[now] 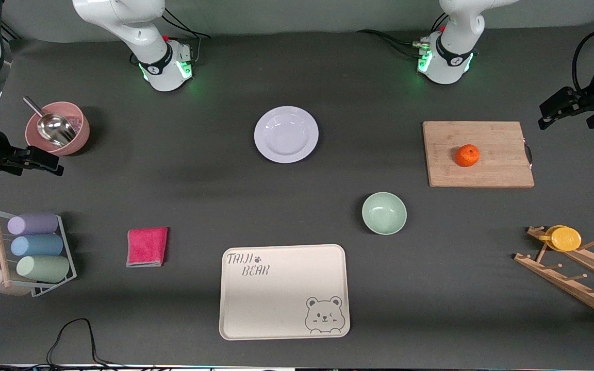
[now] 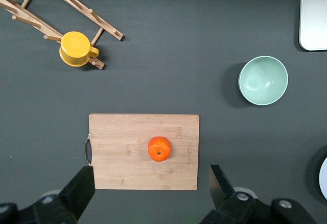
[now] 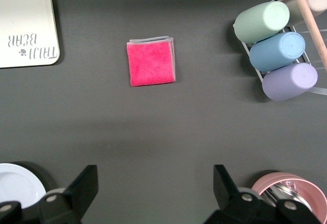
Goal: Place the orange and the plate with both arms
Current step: 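Grasp the orange with the left gripper while the right gripper reaches the plate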
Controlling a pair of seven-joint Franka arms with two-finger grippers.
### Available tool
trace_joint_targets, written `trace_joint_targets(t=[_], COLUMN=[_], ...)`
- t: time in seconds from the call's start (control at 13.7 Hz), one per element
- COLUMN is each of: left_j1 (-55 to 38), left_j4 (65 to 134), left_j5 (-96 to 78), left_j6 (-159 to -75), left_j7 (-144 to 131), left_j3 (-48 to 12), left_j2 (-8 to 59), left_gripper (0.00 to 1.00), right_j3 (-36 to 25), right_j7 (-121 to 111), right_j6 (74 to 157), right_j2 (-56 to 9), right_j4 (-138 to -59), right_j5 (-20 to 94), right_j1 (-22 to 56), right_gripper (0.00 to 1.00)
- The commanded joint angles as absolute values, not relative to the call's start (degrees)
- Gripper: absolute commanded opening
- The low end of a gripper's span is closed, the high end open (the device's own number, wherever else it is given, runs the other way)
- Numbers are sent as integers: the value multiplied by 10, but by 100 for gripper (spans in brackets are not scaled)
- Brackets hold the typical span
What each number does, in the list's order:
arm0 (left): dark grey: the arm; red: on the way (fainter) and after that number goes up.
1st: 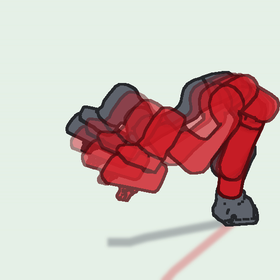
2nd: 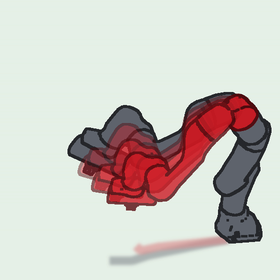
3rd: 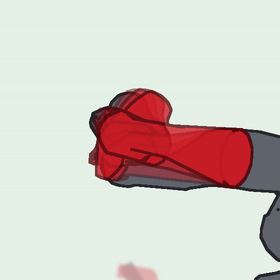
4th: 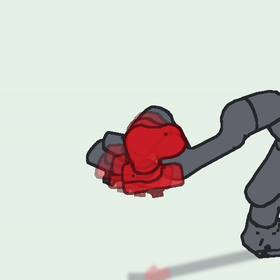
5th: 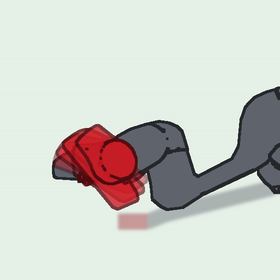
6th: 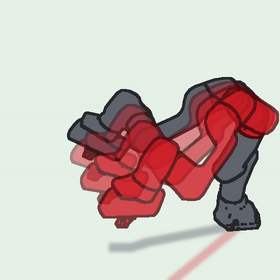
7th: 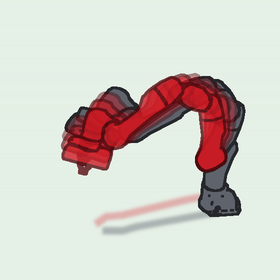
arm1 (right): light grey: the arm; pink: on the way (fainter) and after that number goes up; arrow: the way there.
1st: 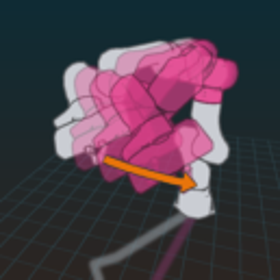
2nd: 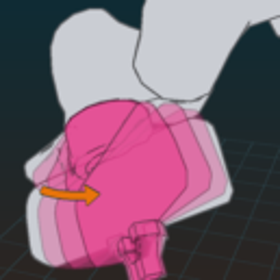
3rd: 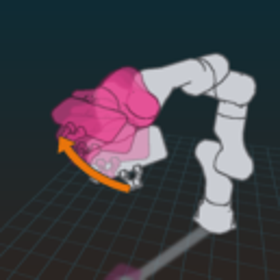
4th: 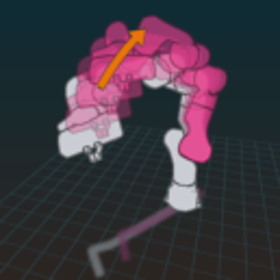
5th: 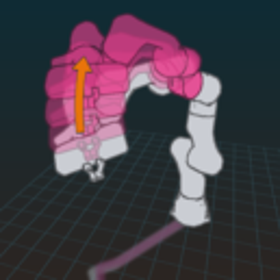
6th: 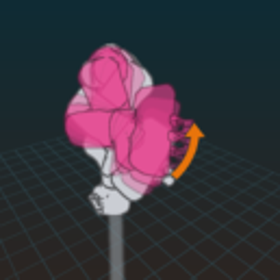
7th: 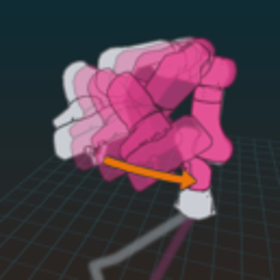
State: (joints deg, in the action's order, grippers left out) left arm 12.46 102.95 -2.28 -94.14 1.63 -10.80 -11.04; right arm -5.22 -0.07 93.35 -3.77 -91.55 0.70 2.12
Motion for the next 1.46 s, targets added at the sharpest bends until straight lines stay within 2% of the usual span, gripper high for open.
trace_joint_targets(t=[0.0,0.22,0.37,0.44,0.59,0.8,1.02,1.39], left_j1=[130,130,130,130,129,128,130,130], left_j4=[1017,1016,1020,1033,1090,1215,1388,1526], left_j5=[-37,-37,-36,-35,-25,-12,-11,-12], left_j6=[-928,-927,-925,-912,-952,-1080,-1280,-1465], left_j7=[27,27,31,31,31,31,31,21], left_j3=[-109,-108,-105,-105,-105,-105,-105,-106], left_j2=[-103,-100,-76,-63,-52,-68,-108,-85], left_gripper=[100,100,100,100,100,100,100,100], right_j3=[-51,-50,-50,-50,-50,-50,-47,-47], right_j7=[3,3,3,3,3,3,15,139], right_j6=[925,925,920,919,918,918,918,950], right_j2=[-33,-33,-33,-32,-32,-32,-4,96], right_j4=[-916,-915,-915,-915,-915,-915,-946,-1058], right_j5=[1,1,1,1,1,1,4,23], right_j1=[21,21,21,22,21,22,29,119], right_gripper=[100,100,100,100,100,100,100,100])
